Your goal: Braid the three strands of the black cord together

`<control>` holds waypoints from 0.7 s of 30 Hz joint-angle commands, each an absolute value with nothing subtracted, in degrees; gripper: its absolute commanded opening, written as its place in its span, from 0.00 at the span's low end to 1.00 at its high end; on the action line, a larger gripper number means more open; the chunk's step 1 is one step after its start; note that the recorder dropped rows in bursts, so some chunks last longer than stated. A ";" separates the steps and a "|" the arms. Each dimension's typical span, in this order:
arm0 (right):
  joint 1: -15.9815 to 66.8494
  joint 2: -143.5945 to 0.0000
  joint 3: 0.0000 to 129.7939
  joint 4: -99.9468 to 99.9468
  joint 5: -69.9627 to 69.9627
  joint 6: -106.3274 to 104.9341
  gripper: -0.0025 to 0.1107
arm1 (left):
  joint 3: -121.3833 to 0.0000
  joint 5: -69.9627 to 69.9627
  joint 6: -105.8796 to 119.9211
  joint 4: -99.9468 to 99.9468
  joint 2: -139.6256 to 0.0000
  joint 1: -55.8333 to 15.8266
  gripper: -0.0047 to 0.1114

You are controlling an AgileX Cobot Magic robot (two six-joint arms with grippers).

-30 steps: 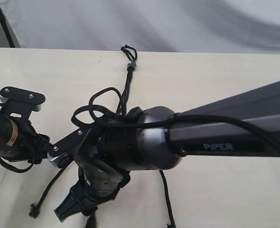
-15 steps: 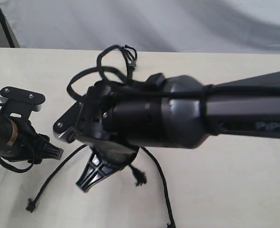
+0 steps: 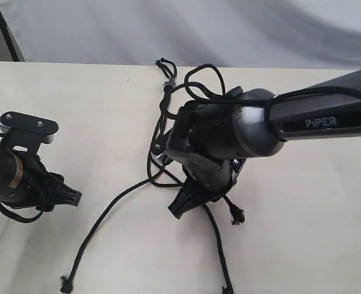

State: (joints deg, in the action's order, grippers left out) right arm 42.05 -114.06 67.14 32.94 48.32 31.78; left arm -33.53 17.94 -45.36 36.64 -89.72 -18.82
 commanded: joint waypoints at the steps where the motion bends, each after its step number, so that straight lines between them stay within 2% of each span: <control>1: 41.98 -115.76 66.98 26.28 47.83 31.65 0.02 | -33.14 17.39 -45.80 36.87 -89.29 -18.63 0.50; 3: 43.94 -116.27 66.89 16.55 47.83 25.49 0.02 | -33.14 17.41 -45.80 36.63 -89.29 -18.63 0.50; 6: 51.16 -115.56 67.15 3.71 46.95 8.95 0.02 | -33.14 17.41 -45.80 36.63 -89.29 -18.63 0.50; 10: 56.00 -109.14 69.49 6.02 47.24 4.98 0.02 | -33.14 17.41 -45.80 36.63 -89.29 -18.63 0.50; 14: 52.79 -102.11 69.57 11.84 47.84 8.18 0.02 | -33.14 17.41 -45.80 35.74 -89.29 -18.63 0.50; 21: 44.04 -101.02 67.26 12.27 49.63 9.65 0.02 | -33.14 17.41 -45.80 35.74 -89.29 -18.63 0.50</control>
